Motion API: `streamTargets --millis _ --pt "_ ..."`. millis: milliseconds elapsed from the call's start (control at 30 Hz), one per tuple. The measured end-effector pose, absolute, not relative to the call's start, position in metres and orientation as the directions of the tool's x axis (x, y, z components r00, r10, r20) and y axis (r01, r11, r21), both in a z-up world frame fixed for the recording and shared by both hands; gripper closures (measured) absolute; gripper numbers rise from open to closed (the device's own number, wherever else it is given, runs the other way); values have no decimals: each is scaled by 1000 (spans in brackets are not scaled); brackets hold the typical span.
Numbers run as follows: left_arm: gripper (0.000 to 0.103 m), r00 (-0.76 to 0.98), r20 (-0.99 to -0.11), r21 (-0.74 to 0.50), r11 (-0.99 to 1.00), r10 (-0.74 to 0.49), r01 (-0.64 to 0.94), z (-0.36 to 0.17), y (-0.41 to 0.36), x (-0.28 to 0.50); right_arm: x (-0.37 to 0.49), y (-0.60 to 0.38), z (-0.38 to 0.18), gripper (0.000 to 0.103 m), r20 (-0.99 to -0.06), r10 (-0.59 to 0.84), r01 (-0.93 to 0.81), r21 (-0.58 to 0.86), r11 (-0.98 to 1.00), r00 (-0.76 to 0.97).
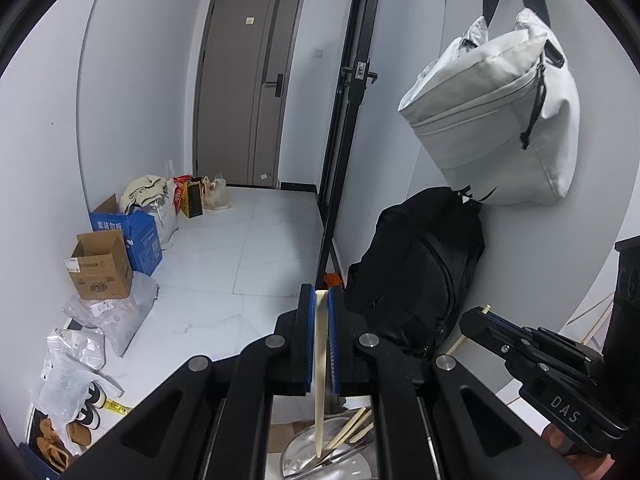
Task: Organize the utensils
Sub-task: 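Carry both chopsticks over the white holder and release them inside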
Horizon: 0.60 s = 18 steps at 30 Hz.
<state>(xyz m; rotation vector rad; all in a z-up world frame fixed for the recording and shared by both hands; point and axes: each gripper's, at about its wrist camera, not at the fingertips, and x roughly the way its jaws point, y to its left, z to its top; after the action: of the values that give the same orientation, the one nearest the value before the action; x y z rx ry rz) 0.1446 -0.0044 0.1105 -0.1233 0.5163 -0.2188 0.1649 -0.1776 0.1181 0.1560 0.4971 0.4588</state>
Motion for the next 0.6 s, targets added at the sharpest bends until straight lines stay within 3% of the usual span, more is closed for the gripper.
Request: streamTargets --millis 600 --pt "101 827 -489 -177 960 -277 217 80 -13 157 174 -161 80 99 -493 474 -411 239 880 729"
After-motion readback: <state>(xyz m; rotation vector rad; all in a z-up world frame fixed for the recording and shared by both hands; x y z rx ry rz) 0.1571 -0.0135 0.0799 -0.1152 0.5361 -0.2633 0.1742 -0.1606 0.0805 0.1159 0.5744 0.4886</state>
